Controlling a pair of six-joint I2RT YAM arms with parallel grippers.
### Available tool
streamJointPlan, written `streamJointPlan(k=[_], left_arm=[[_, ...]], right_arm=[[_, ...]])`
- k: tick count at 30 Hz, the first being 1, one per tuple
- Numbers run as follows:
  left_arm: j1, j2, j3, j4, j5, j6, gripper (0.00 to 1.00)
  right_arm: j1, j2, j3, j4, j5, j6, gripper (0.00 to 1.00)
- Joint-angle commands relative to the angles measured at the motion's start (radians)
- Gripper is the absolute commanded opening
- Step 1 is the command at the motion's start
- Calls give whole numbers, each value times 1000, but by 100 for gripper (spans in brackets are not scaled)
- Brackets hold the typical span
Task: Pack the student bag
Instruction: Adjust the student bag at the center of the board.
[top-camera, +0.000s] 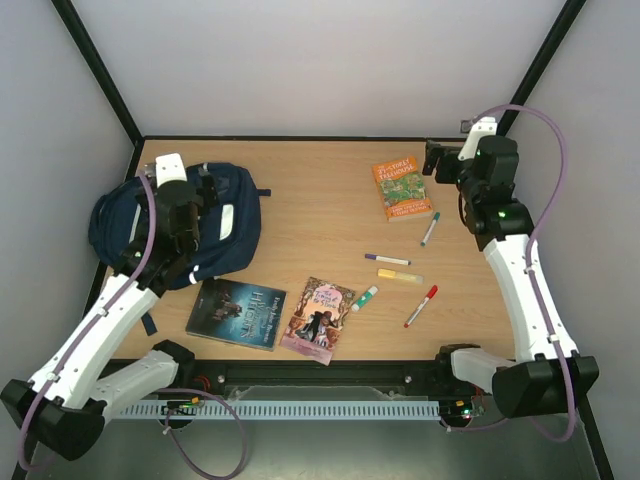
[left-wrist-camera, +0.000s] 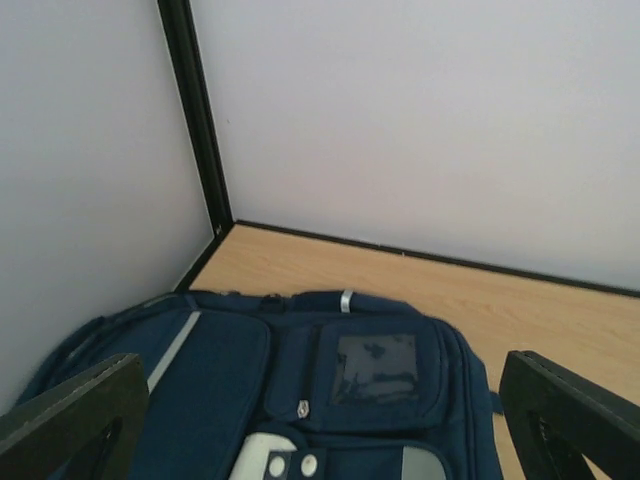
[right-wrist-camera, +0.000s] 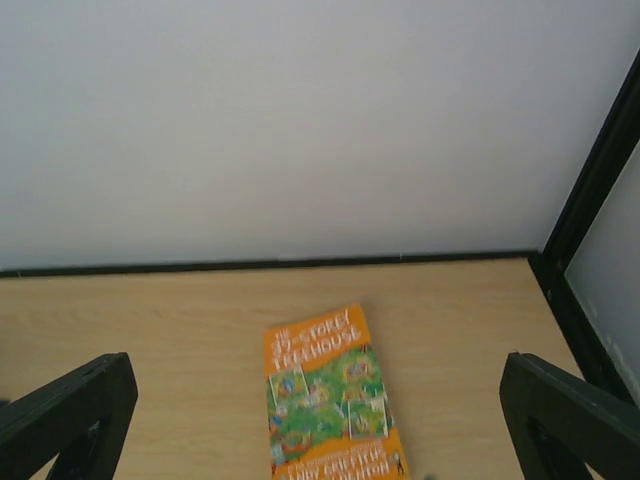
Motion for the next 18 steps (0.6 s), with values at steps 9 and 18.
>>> streamJointPlan(k=[9,18], left_arm=[[30,145,-131,97,260,-79,99],[-35,246,-143,53,570,-68,88]], right_arm=[[-57,-22,-322,19,-335,-68,100],[-82,-31,-525,12,-582,-178,98]])
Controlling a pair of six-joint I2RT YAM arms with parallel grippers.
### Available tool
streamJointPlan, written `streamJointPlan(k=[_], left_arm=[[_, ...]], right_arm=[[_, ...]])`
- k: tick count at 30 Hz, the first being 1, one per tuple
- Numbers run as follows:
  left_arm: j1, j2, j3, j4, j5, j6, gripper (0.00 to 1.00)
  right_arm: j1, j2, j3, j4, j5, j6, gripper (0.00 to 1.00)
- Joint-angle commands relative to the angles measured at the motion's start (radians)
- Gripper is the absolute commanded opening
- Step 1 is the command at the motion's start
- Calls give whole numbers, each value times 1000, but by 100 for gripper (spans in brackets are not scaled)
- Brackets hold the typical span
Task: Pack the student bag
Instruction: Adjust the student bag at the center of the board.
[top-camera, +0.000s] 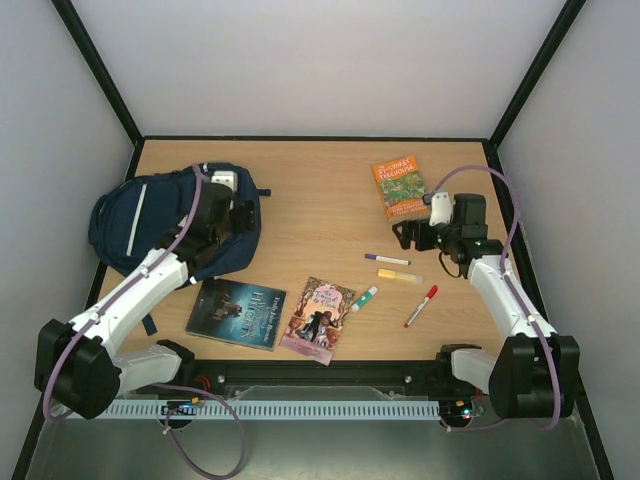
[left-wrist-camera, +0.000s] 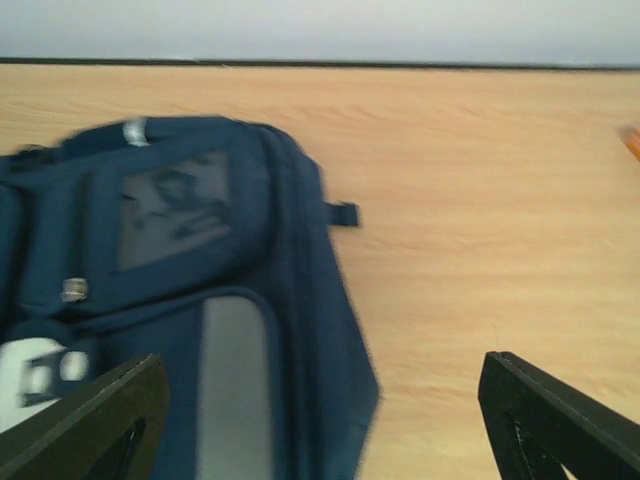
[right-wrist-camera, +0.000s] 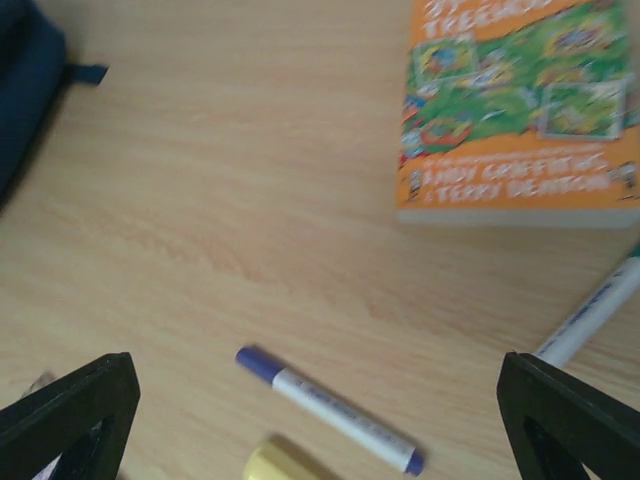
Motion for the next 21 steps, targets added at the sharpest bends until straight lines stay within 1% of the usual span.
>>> streamJointPlan(k=[1,4,8,11,14,16,21], left_arm=[[-58,27,-14,-23,194,5,87],[-128,53,-7,-69,236,7,86],[-194,92,2,-118,265,-5,86],[-232,123,-10,-122,314,-15,85],[-267,158,-14,-140,330,-22,86],[-282,178,-1,-176,296,-39,86],[-290,155,35,-258,102,-78,87]], right_arm=[[-13,-17,-54,-2,-178,-81,97],[-16,0,-70,-13,-234,-119,94],[-19,12,-74,-42,-308,-165,88],[-21,10,-80,-42,-331,-185,85],[-21,13,-81,-47,-344,-196,83],[-22,12,-82,-52,-352,-203,83],[-23,6,-86,-57,-363,-216,82]])
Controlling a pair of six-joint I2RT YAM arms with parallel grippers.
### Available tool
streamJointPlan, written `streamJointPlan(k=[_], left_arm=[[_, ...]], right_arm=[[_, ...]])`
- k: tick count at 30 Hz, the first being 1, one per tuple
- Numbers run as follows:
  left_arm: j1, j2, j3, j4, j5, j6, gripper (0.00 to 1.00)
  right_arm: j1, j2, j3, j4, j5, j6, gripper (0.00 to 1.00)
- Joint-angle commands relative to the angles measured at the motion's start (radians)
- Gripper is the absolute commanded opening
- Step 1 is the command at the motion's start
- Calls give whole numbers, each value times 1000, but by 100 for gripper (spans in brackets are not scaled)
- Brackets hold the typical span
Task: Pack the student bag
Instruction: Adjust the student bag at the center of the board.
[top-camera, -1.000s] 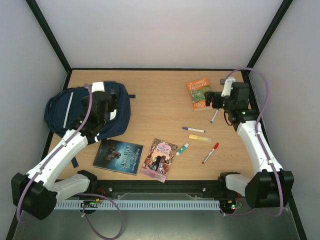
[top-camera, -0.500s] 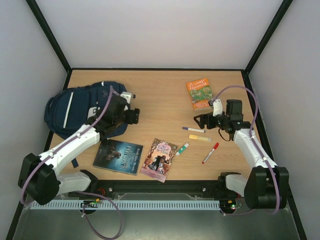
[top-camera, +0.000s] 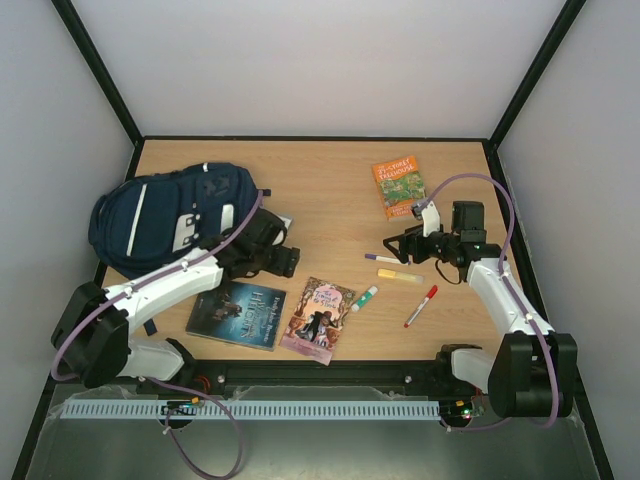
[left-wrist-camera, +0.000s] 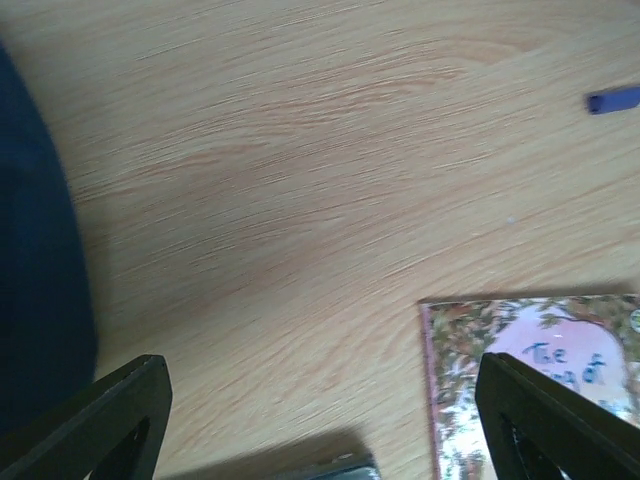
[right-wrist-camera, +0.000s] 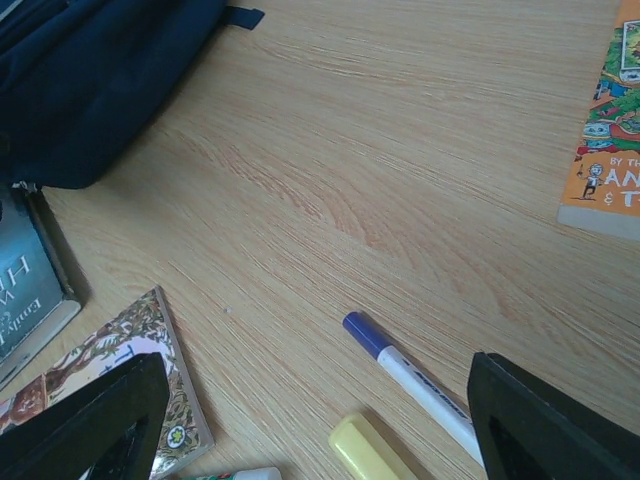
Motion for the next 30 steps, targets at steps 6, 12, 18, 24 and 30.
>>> streamJointPlan(k=[6,12,18,24,30], left_arm=[[-19,-102,74,-163,-449,-114,90],[-17,-60,141,-280,-606,-123,89],[-6,18,200,-399,-598,-112,79],[20,64,196,-469,-578,-79,84],[84,83,167,-427,-557,-46,82]], right_arm=[[-6,7,-12,-48,-59,-38,82],[-6,4,-4,-63,-75,-50,81],[-6,1,1,-78,-93,-55,81],[-6,2,5,-83,-103,-56,80],[-5,-8,8,-91,-98,-63,80]])
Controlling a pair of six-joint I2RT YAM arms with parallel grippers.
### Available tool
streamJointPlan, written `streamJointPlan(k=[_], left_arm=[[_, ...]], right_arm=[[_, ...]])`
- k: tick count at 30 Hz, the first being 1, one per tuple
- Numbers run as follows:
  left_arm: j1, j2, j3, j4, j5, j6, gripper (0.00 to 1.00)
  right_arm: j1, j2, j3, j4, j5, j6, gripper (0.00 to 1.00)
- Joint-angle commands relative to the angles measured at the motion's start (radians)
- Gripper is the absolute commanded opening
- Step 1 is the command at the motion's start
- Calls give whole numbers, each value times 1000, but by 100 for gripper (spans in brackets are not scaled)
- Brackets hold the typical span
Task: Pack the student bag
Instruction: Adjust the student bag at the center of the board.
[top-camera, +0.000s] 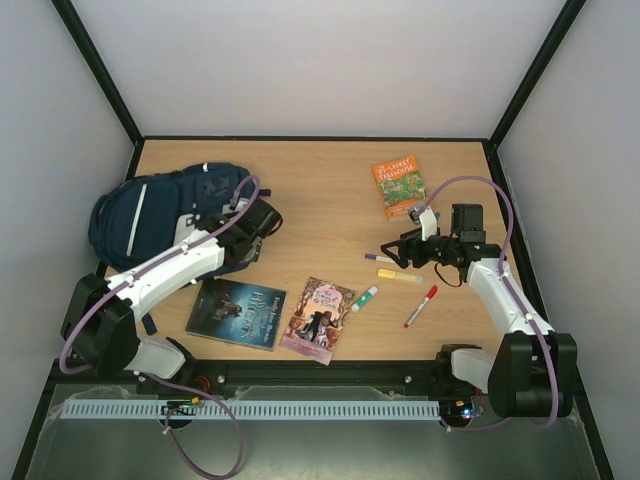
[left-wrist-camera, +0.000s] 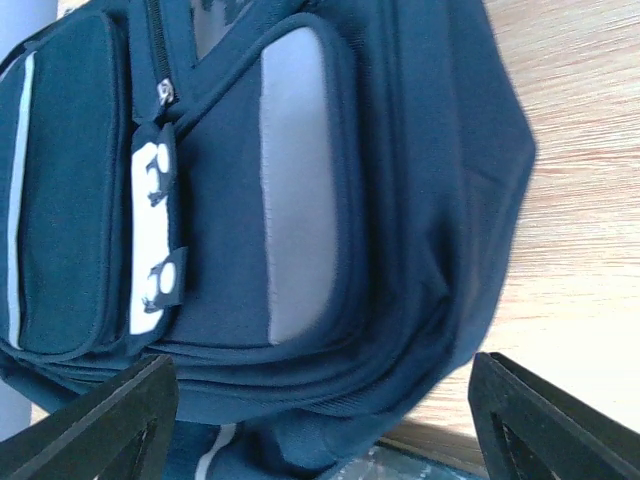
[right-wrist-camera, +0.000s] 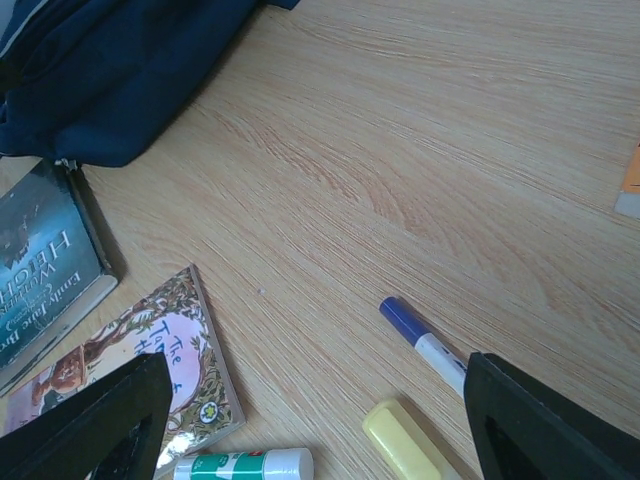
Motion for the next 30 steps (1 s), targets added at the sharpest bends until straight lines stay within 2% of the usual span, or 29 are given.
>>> streamJointPlan(k=[1,7,13,15,18,21,27,30], left_arm=[[36,19,-15,0,8,29,81],[40,53,-52,58,55,27,69],[40,129,-46,112,31,48,50],[40,155,-32,129,36,50,40],[40,193,-6,172,32,62,16],[39,254,52,191,27,70,3],[15,395,236,245,68,119,3],[-8,498,377,252,115,142,2]], right_arm=[[-4,-11,10,-38,-29,-20,80],[-4,-40,6,-40,-18,-27,80],[-5,-59,5,-44,-16,-35,80],[-4,-65,4,-46,-14,-37,80],[-4,-69,4,-48,-11,-41,80],[-4,-73,4,-50,-9,-43,80],[-5,-77,3,-54,-6,-46,80],[-4,-74,3,-55,-5,-48,80]])
